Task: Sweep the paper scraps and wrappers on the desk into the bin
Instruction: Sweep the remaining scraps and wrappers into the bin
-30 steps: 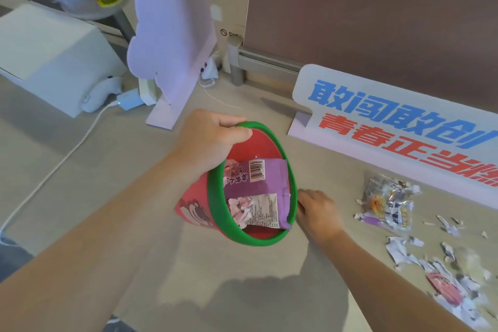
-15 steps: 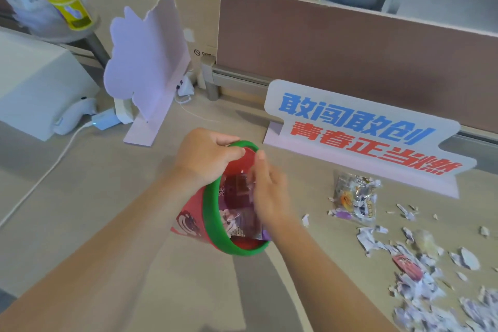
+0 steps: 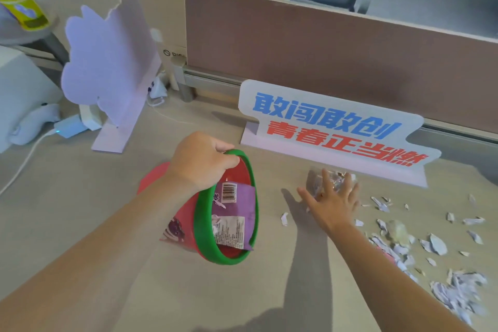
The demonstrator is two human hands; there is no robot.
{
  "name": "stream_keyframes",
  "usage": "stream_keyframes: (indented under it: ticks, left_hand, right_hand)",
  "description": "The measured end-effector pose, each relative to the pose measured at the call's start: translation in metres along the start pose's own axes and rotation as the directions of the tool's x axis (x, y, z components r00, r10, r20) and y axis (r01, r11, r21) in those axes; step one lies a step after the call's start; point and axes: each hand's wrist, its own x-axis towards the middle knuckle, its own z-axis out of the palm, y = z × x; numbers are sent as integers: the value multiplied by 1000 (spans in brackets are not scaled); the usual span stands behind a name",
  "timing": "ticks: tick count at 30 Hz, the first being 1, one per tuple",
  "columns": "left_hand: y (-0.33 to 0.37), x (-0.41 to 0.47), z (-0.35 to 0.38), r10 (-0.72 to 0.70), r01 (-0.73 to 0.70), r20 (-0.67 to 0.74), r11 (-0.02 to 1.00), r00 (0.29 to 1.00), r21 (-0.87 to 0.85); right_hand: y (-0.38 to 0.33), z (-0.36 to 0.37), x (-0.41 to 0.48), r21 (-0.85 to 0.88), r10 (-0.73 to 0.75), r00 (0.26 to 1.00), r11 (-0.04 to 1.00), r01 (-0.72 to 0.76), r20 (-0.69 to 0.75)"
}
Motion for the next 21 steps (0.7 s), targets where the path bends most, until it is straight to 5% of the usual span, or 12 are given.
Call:
stream_keyframes:
  ticks: [6, 11, 16, 21]
  left_hand:
    - [2, 8, 0, -55, 56, -28, 997, 998, 46]
    - [-2, 15, -2, -82, 82, -62, 997, 995, -8]
    - [-8, 17, -1, -95, 91, -73, 995, 993, -50]
    - [-9, 13, -2, -88, 82, -70, 993, 994, -87]
  right_hand:
    - [-13, 30, -19, -143, -104, 980, 981, 129, 170]
    - [-15, 50, -39, -249, -214, 977, 946, 209, 9]
    - [-13, 61, -33, -77, -288, 934, 958, 277, -210]
    - [-7, 65, -21, -118, -411, 871, 911, 394, -268]
